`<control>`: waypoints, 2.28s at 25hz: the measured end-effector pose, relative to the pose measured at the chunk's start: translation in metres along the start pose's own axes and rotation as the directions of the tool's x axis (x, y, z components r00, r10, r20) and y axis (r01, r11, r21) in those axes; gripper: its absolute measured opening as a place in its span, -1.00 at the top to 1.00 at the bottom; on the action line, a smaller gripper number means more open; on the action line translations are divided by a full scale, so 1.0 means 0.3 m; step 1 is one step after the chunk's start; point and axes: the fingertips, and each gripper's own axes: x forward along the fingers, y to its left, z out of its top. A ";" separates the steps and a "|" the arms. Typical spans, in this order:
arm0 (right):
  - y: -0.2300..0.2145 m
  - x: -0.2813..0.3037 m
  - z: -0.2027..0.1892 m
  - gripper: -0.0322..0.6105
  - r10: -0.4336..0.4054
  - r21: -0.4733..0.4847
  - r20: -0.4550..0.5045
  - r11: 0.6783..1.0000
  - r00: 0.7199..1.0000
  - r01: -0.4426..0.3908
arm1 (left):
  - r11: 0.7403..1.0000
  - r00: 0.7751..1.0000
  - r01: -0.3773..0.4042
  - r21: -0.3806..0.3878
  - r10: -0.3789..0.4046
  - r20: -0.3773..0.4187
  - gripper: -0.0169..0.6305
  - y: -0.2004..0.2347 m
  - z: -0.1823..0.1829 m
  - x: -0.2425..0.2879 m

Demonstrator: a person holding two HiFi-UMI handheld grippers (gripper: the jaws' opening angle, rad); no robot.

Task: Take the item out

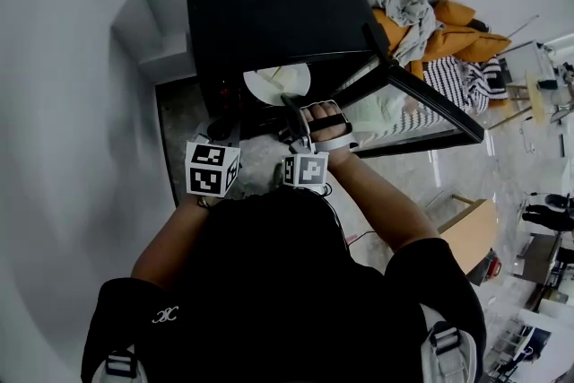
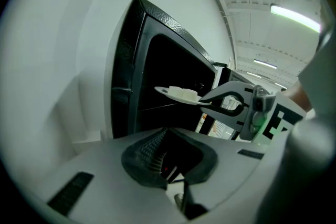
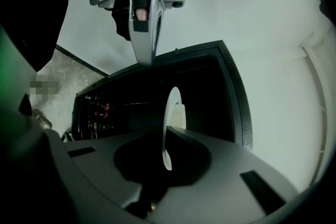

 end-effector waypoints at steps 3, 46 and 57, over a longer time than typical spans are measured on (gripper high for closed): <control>0.000 -0.024 -0.001 0.84 0.002 0.000 0.000 1.000 1.000 -0.002 | 1.000 1.000 0.011 0.001 -0.011 -0.007 0.92 -0.002 -0.005 0.011; 0.020 -0.220 -0.058 0.85 0.029 0.063 0.038 0.997 0.999 -0.031 | 0.995 0.995 0.089 0.043 -0.087 -0.047 0.92 -0.082 -0.004 0.114; 0.011 -0.210 -0.074 0.85 0.012 0.072 0.009 0.997 1.000 -0.012 | 0.995 0.995 0.087 0.057 -0.084 -0.044 0.92 -0.085 0.003 0.086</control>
